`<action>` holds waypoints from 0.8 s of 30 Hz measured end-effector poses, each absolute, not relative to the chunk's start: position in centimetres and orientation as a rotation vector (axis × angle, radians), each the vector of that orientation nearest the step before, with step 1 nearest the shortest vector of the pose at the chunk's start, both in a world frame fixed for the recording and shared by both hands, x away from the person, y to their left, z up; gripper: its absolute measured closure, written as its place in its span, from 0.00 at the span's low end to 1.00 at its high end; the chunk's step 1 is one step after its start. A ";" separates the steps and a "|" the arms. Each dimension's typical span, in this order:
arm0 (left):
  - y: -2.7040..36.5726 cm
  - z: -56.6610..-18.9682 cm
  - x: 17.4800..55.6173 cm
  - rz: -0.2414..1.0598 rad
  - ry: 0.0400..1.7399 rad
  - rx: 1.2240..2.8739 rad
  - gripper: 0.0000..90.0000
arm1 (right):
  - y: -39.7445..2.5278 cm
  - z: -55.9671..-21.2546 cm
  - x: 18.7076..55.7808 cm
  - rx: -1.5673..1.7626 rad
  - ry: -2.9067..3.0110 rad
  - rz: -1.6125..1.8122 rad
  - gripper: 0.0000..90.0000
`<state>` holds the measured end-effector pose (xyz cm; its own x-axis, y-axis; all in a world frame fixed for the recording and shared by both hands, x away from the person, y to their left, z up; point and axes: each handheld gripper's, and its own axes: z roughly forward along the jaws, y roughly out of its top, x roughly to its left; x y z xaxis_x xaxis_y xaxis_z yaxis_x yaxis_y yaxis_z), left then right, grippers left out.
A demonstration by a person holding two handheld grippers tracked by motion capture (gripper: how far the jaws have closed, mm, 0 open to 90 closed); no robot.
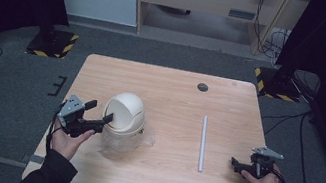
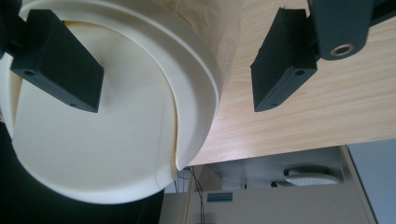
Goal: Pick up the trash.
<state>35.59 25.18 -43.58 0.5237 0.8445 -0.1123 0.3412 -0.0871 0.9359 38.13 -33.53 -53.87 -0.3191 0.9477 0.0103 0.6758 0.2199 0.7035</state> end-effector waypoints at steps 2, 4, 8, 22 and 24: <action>25.0 -43.6 35.7 0.572 1.016 1.676 0.18 | -33.5 -53.9 38.1 1.498 2.076 0.863 0.01; 24.8 -43.6 35.9 0.572 1.017 1.691 0.18 | -33.5 -53.9 38.1 1.498 2.076 0.863 0.01; 24.4 -43.7 36.3 0.569 1.023 1.715 0.18 | -33.5 -53.9 38.1 1.498 2.076 0.863 0.01; 24.0 -44.1 36.8 0.556 1.034 1.779 0.18 | -33.4 -53.9 38.1 1.500 2.071 0.865 0.01; 23.9 -44.2 36.9 0.553 1.035 1.785 0.18 | -33.4 -53.9 38.0 1.501 2.071 0.866 0.02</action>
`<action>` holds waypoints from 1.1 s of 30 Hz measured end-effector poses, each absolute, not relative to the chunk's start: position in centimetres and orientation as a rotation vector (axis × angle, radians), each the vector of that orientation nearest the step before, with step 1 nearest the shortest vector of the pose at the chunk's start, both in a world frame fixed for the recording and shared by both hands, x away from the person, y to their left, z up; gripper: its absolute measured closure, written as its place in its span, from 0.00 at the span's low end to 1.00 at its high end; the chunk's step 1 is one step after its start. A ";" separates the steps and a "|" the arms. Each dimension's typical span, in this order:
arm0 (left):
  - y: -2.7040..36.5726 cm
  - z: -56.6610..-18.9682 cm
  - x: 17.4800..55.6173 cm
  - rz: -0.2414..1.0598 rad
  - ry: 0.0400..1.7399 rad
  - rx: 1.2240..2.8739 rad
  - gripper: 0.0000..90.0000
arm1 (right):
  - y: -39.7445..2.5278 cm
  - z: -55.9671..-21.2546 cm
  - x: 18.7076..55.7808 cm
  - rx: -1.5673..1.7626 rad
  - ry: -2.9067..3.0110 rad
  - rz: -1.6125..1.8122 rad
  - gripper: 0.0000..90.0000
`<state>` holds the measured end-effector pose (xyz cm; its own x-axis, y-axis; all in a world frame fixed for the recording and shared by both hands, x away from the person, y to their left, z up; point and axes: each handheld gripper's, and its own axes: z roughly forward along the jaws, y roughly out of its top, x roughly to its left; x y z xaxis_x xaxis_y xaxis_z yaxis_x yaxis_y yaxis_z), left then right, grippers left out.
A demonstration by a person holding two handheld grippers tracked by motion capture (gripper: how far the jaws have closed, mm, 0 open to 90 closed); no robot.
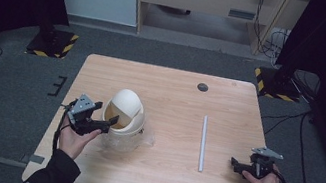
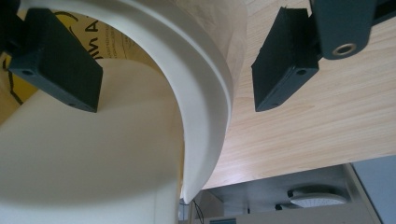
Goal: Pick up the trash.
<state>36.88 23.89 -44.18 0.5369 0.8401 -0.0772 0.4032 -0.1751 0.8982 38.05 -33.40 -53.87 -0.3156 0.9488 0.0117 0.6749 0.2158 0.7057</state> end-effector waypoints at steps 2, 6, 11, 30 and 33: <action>23.9 -44.2 36.9 0.553 1.034 1.790 0.18 | -33.4 -53.9 38.0 1.502 2.070 0.867 0.02; 23.8 -44.3 37.2 0.549 1.043 1.797 0.17 | -33.3 -53.8 38.0 1.509 2.069 0.860 0.04; 23.5 -44.5 37.4 0.548 1.049 1.800 0.17 | -33.3 -53.3 38.1 1.552 2.056 0.844 0.13; 26.2 -42.7 35.1 0.615 1.052 1.704 0.18 | -31.8 -48.9 38.0 1.457 1.974 0.973 0.29; 26.6 -42.8 34.5 0.618 1.051 1.708 0.18 | -31.1 -47.9 38.1 1.423 1.964 0.992 0.30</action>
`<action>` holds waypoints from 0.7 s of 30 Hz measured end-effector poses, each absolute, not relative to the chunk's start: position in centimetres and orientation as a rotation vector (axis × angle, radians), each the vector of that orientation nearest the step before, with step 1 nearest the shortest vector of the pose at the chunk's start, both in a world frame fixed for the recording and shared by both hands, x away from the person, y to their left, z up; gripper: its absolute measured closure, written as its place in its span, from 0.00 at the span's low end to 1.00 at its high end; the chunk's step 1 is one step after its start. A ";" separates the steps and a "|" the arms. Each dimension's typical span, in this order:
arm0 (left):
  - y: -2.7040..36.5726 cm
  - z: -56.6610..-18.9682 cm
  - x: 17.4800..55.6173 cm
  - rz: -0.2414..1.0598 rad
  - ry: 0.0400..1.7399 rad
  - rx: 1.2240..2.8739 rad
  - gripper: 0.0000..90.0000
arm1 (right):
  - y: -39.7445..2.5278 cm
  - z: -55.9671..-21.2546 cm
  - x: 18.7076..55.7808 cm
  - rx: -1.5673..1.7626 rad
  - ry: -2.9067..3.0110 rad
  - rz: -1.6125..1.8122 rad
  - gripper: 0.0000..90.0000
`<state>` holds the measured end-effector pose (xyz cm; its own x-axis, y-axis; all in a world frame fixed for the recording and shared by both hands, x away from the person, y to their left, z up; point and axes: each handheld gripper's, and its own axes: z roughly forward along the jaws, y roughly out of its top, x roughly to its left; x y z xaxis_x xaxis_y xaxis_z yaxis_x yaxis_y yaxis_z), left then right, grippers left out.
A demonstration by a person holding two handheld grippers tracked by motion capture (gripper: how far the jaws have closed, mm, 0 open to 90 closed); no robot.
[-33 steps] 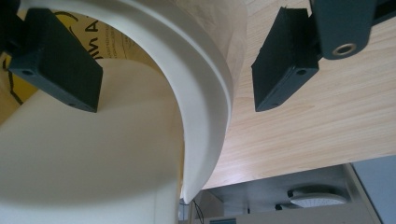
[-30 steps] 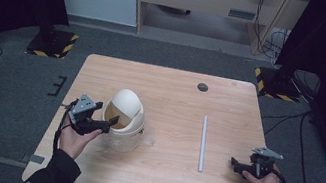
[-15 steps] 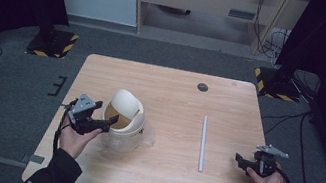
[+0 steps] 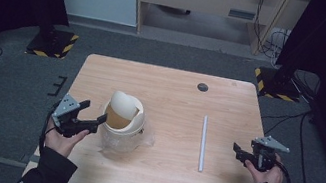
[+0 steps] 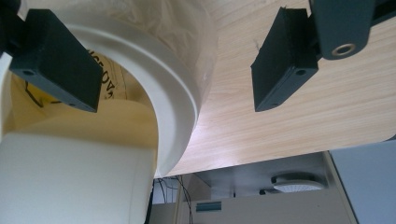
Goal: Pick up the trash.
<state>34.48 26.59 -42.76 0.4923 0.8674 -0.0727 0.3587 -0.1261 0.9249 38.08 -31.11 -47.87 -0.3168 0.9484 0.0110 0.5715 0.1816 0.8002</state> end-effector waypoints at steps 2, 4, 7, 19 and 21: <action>26.7 -42.8 34.3 0.620 1.051 1.707 0.18 | -30.5 -47.2 38.2 1.407 1.959 1.009 0.31; 27.0 -43.0 33.8 0.623 1.051 1.709 0.18 | -29.9 -46.6 38.3 1.381 1.966 1.018 0.32; 28.0 -43.5 33.0 0.636 1.068 1.710 0.18 | -28.7 -45.9 38.5 1.336 1.991 1.017 0.32; 30.0 -45.6 32.0 0.625 1.145 1.741 0.18 | -24.9 -44.6 39.6 1.258 2.048 1.053 0.35; 30.2 -46.1 32.0 0.619 1.167 1.752 0.18 | -24.6 -44.6 39.7 1.253 2.058 1.052 0.35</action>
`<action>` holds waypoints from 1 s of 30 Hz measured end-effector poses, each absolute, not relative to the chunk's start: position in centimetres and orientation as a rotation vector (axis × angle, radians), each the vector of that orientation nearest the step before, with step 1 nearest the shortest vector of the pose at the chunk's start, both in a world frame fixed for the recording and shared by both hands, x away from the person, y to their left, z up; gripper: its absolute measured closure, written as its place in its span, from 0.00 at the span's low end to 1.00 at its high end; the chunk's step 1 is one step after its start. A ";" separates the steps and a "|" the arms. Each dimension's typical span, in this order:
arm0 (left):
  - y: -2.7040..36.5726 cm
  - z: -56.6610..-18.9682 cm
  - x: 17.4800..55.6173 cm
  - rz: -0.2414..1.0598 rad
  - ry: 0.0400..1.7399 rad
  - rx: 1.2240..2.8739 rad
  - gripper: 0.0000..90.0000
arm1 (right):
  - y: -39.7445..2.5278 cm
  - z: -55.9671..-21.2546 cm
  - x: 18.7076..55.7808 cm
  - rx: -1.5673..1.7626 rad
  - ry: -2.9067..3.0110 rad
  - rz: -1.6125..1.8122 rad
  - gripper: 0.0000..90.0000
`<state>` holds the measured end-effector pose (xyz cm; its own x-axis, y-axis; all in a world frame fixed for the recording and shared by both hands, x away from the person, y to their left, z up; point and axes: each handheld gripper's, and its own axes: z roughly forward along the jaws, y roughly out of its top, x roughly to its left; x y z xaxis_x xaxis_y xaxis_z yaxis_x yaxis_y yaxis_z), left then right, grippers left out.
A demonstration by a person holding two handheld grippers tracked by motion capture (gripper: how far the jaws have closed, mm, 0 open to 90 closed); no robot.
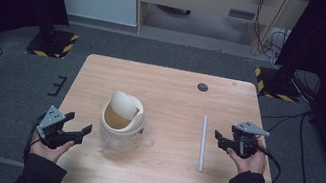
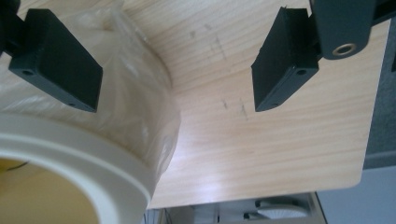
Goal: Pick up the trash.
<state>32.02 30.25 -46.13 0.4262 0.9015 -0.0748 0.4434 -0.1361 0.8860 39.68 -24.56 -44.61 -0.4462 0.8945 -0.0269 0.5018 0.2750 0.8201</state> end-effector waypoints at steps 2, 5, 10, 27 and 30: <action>30.4 -46.7 32.1 0.612 1.186 1.772 0.18 | -24.0 -44.7 39.8 1.252 2.071 1.062 0.36; 30.4 -46.9 32.1 0.606 1.194 1.779 0.18 | -23.7 -44.9 39.9 1.258 2.081 1.072 0.37; 30.6 -47.4 32.3 0.595 1.214 1.792 0.18 | -22.3 -46.1 40.1 1.258 2.145 1.056 0.41; 30.8 -48.0 32.7 0.591 1.237 1.808 0.19 | -20.9 -49.1 40.2 1.306 2.261 0.961 0.53; 30.8 -48.0 32.7 0.591 1.238 1.808 0.19 | -20.5 -49.6 40.3 1.310 2.287 0.933 0.55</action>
